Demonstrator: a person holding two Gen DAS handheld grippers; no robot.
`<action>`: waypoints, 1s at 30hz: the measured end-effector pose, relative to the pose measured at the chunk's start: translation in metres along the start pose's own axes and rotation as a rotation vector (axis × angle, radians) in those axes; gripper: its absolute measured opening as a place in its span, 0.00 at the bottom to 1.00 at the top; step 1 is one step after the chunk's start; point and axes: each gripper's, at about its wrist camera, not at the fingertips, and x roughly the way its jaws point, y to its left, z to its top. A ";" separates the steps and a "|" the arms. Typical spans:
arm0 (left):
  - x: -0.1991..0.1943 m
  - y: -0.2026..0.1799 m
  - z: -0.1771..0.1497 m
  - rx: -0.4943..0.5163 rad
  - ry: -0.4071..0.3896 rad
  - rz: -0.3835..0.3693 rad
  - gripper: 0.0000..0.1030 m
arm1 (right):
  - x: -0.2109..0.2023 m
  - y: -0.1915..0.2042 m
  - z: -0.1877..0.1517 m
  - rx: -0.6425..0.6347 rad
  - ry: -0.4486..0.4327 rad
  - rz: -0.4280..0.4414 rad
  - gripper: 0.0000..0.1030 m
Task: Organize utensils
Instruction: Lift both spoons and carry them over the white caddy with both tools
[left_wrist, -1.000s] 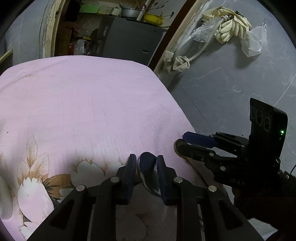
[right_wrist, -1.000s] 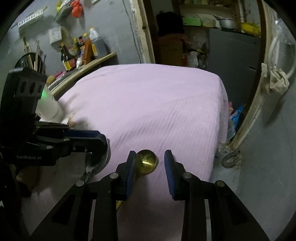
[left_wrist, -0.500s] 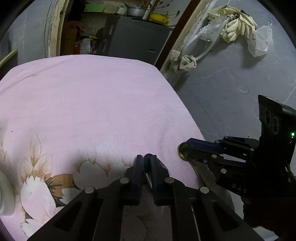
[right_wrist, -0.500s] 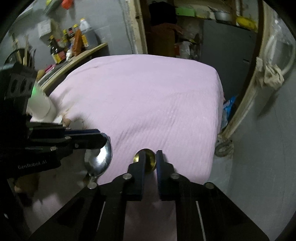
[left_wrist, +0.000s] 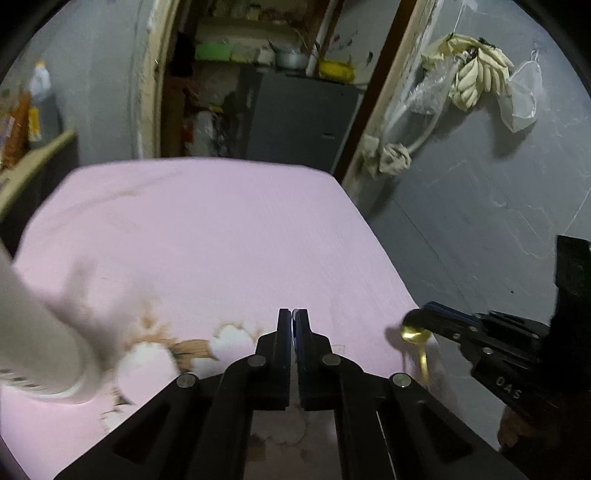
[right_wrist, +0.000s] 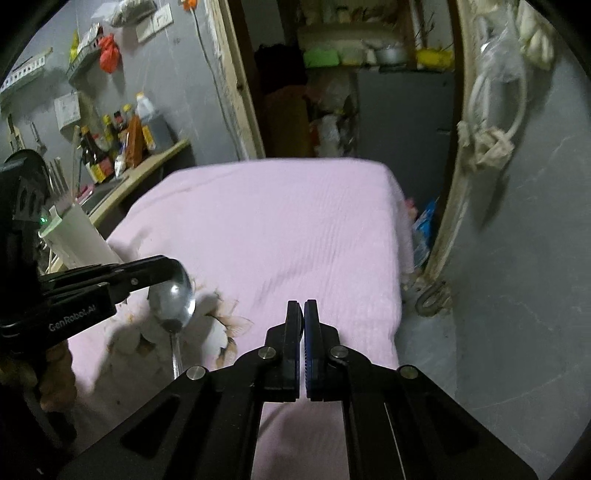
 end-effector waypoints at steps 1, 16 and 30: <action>-0.006 0.000 0.000 0.001 -0.016 0.014 0.02 | -0.004 0.003 0.002 0.002 -0.014 -0.011 0.02; -0.115 0.024 0.011 -0.002 -0.237 0.157 0.02 | -0.094 0.077 0.023 -0.032 -0.295 -0.218 0.02; -0.237 0.087 0.038 0.007 -0.437 0.167 0.02 | -0.153 0.182 0.082 -0.089 -0.537 -0.202 0.02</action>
